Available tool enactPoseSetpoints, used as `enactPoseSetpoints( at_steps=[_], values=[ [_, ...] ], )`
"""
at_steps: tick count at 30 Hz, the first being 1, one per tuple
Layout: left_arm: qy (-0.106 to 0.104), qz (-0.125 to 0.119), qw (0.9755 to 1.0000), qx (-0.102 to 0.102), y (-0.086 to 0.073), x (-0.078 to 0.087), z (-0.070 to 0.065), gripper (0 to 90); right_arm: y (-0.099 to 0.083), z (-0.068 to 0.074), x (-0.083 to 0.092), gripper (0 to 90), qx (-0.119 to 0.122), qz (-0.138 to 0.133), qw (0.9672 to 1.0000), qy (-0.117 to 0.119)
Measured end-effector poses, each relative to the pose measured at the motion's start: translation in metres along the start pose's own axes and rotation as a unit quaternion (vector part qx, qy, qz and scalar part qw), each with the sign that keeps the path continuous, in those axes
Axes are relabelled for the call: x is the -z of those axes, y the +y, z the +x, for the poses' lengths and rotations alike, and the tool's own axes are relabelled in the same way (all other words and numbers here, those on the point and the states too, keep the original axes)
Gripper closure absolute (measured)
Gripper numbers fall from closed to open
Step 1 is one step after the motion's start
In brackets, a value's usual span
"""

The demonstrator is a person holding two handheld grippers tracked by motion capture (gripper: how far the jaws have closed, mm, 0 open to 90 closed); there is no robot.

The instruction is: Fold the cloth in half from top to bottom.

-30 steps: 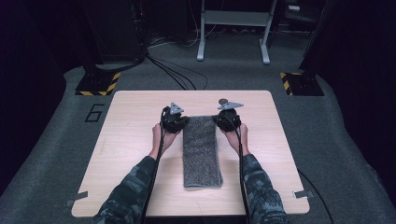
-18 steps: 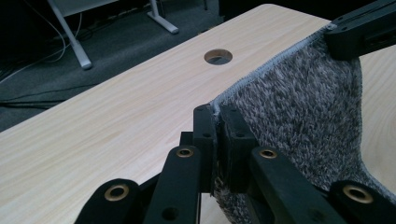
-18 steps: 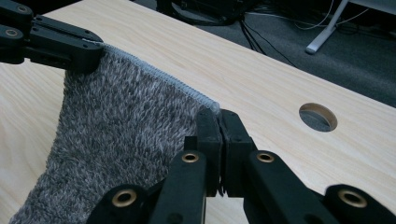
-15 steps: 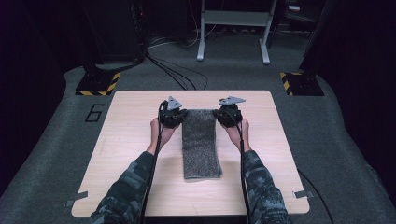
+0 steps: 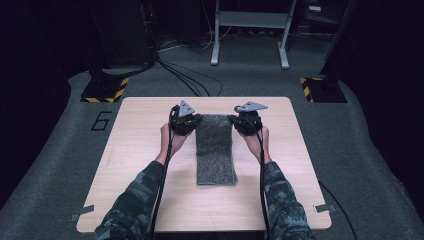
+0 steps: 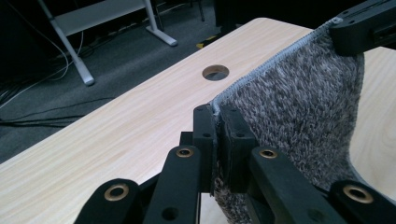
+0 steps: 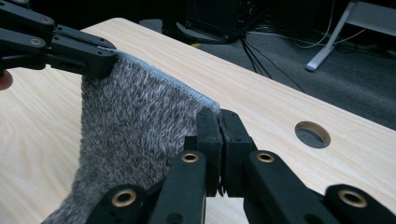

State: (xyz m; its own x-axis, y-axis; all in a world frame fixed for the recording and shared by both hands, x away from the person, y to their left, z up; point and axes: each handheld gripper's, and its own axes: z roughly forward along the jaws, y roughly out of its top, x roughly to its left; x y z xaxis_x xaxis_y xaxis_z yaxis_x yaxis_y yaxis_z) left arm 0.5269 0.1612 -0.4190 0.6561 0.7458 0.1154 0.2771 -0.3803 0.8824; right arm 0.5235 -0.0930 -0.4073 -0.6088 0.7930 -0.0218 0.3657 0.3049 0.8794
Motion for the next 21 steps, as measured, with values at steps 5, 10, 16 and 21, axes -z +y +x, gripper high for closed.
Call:
enactPoseSetpoints(
  at_steps=[5,10,16,21],
  values=[
    [-0.010,0.002,0.9999,-0.003,-0.007,0.005,-0.005,85.7,-0.008,0.005,0.007,88.2,0.006,0.000,1.0000,0.007],
    [-0.021,0.007,0.9998,-0.004,-0.016,0.007,-0.012,85.6,-0.019,0.009,0.012,88.2,0.008,0.002,0.9999,0.012],
    [-0.036,0.014,0.9992,-0.006,-0.030,0.011,-0.023,85.3,-0.036,0.015,0.016,88.0,0.006,0.014,0.9997,0.017],
    [-0.043,0.011,0.9990,-0.005,-0.038,0.017,-0.029,85.3,-0.047,0.020,0.021,88.0,0.008,0.019,0.9995,0.023]
  ],
)
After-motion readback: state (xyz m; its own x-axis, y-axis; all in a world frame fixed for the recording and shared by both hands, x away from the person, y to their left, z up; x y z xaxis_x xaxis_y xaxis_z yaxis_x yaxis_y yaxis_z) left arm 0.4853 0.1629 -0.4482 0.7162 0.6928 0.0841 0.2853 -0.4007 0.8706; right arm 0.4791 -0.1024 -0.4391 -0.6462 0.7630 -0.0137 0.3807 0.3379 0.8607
